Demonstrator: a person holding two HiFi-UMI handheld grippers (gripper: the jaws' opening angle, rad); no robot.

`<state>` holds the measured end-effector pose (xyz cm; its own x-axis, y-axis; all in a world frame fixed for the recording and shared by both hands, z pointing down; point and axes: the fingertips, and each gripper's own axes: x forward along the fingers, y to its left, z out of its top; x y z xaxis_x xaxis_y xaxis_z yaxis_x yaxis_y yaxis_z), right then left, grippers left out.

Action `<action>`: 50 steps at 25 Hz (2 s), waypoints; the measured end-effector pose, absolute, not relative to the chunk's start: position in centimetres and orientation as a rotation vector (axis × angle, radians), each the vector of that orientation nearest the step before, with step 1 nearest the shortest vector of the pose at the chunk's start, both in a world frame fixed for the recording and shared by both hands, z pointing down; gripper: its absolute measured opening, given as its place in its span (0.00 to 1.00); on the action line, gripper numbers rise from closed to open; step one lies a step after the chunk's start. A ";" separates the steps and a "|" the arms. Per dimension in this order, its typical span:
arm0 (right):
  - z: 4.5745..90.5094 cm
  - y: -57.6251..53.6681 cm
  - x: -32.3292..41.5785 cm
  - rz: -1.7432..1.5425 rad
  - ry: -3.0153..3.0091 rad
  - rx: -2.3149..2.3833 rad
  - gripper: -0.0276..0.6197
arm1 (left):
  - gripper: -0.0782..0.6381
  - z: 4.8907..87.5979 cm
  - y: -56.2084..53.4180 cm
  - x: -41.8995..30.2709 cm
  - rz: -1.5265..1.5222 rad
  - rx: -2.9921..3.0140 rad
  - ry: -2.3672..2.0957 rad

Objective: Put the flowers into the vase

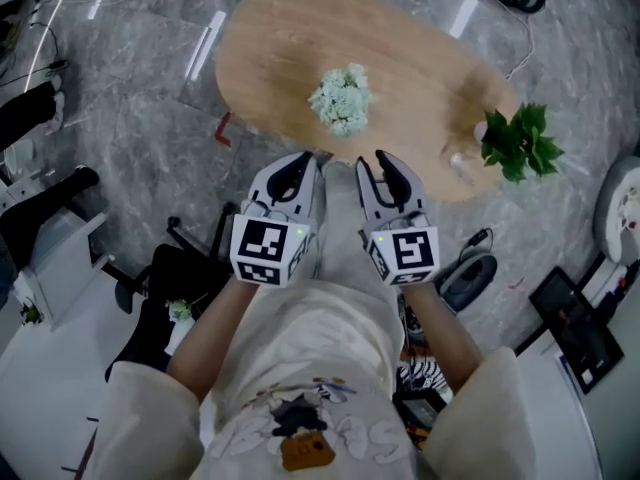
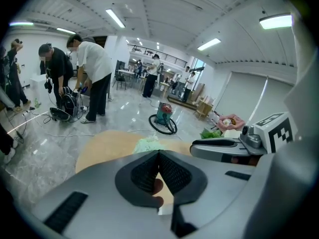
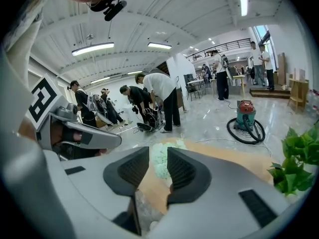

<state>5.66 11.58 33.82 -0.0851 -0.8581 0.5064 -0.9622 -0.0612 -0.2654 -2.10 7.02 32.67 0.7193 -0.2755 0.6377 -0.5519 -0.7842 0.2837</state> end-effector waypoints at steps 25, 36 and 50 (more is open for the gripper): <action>23.5 12.6 2.3 1.097 -2.192 2.068 0.21 | 0.11 19.2 9.6 -2.4 0.595 2.626 -0.605; 19.8 13.3 0.1 1.031 -2.225 2.051 0.20 | 0.11 17.6 10.3 -3.7 0.513 2.572 -0.596; 14.8 16.8 1.9 0.820 -2.242 2.119 0.06 | 0.11 14.9 13.3 -1.4 0.474 2.631 -0.541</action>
<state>1.91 16.82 14.83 -0.1180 -0.9449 0.3055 -0.9189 -0.0127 -0.3943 -1.37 13.28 14.88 0.8669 -0.2967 0.4007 -0.4364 -0.8402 0.3219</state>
